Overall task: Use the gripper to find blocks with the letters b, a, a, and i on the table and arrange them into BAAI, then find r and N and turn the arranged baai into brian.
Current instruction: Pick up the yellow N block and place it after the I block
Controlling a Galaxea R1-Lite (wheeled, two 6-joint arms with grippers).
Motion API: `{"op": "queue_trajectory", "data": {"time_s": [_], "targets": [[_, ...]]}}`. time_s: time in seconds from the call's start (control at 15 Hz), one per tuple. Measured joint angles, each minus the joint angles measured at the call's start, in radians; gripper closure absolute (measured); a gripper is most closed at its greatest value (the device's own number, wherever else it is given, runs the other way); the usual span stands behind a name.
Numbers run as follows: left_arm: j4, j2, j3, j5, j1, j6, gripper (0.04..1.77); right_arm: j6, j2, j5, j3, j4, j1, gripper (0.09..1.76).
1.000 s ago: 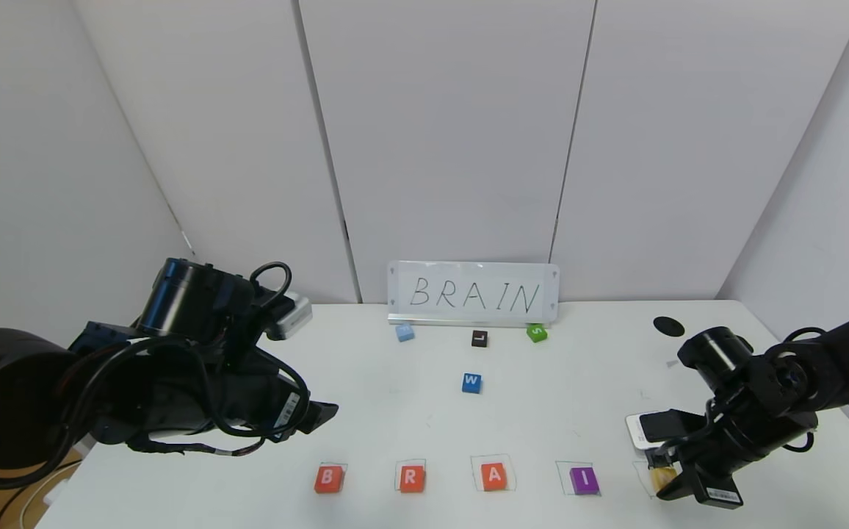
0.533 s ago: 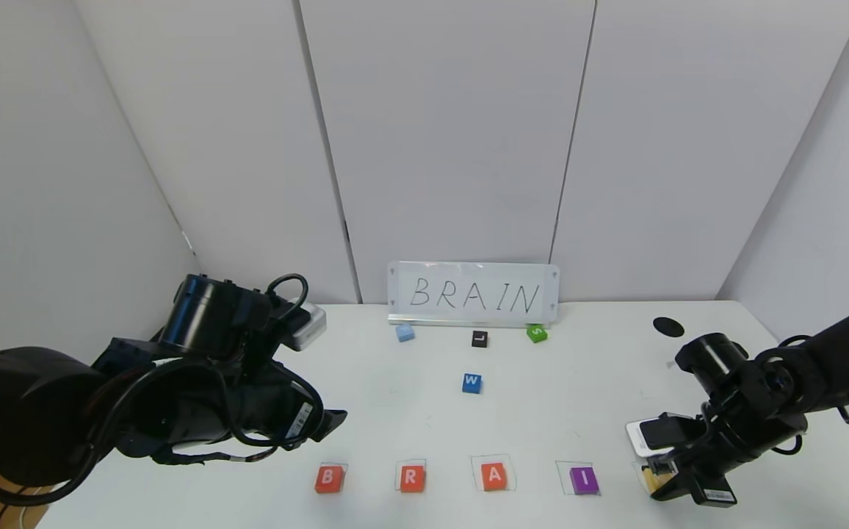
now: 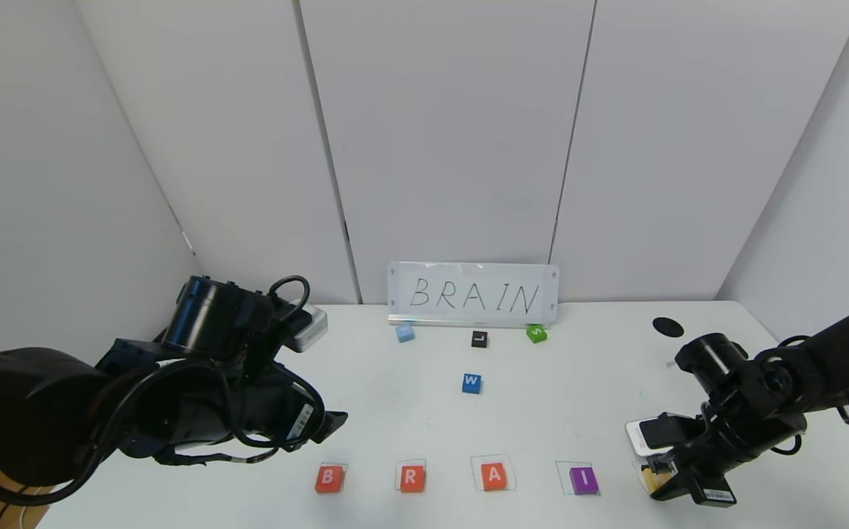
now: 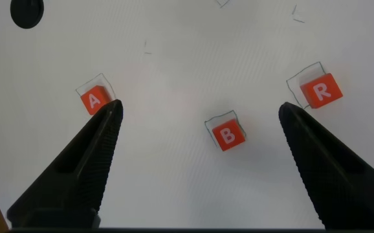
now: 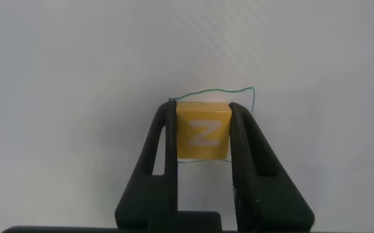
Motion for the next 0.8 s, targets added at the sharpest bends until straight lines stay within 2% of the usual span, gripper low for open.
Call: {"op": "queue_trajectory", "data": {"time_s": [0.8], "targets": [[0.0,0.0,0.0,0.0,0.0,0.0,0.09,0.0,0.002,-0.001,0.0,0.0,0.0,1.32]]}}
